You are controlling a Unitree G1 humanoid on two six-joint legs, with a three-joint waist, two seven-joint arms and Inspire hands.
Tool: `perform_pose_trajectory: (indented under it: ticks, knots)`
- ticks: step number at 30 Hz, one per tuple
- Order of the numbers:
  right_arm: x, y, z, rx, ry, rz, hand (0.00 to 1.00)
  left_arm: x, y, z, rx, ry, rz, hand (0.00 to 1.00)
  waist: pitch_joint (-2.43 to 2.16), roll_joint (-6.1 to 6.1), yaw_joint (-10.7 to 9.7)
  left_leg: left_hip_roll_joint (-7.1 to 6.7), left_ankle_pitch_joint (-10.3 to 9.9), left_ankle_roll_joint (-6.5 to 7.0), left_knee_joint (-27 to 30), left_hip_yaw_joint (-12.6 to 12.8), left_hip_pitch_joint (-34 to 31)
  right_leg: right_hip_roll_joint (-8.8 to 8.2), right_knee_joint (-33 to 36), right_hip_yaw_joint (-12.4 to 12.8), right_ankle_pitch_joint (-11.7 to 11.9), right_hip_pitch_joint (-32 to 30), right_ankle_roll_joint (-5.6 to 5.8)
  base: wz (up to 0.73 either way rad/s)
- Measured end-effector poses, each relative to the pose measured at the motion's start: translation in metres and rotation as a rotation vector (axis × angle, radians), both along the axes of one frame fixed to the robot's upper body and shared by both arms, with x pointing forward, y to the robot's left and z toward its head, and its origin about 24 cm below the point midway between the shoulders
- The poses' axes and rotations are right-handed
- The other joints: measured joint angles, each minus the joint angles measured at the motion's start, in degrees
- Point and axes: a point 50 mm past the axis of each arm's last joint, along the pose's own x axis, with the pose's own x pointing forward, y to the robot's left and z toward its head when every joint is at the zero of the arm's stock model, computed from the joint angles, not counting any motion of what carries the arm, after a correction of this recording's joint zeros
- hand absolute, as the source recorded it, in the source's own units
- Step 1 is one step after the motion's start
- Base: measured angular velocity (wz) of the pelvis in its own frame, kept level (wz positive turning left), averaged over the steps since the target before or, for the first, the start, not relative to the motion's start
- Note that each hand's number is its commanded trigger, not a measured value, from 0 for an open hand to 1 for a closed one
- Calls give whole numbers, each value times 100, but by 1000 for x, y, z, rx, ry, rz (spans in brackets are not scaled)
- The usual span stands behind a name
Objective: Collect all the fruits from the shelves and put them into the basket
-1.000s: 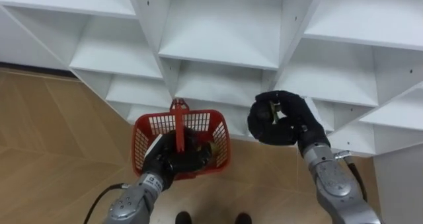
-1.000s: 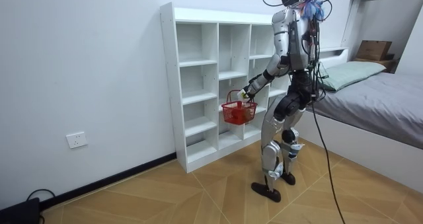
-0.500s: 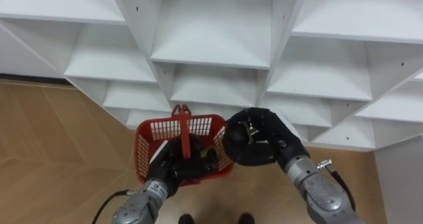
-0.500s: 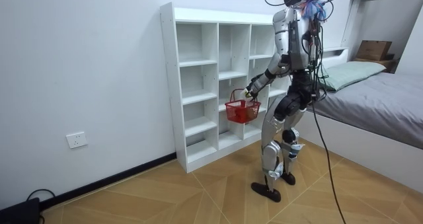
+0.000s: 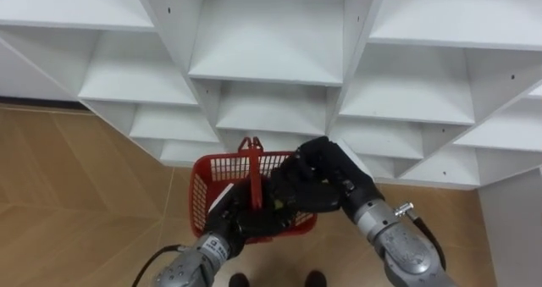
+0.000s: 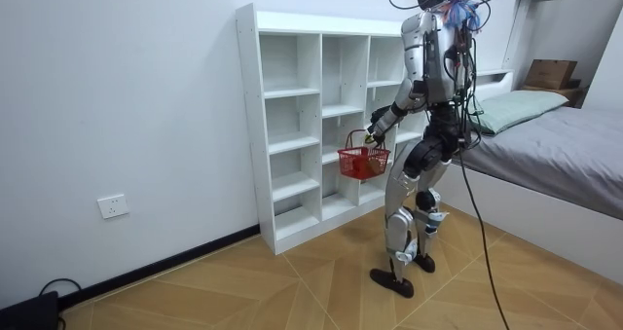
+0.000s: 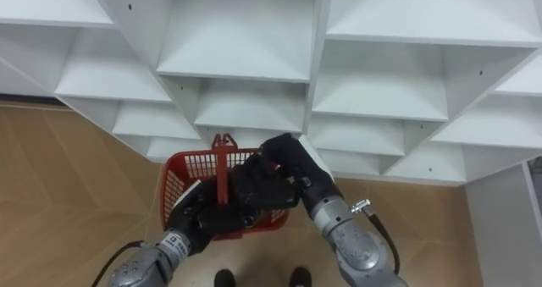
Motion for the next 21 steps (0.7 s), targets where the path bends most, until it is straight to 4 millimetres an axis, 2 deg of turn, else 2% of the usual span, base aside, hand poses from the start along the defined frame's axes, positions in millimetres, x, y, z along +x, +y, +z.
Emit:
perform_pose_trajectory:
  ticks: [13, 15, 21]
  knots:
    - [1, 2, 1, 7, -6, 5, 100, 0, -5, 2, -27, -10, -38, 100, 24, -31, -33, -5, -2, 3, -8, -5, -35, -9, -7, -9, -3, -29, 3, 0]
    - [2, 2, 3, 10, -18, 6, 0, 2, -5, 3, -40, -12, -36, 100, 34, -47, -41, -3, -2, 2, -8, -4, -43, -9, -5, -10, -3, -38, 3, 0]
    - [2, 2, 5, 18, -40, 6, 0, 5, -4, 5, -49, -20, -24, 100, 55, -80, -77, 2, -2, 2, 15, -15, -97, -1, -21, -10, -2, -71, 4, 0]
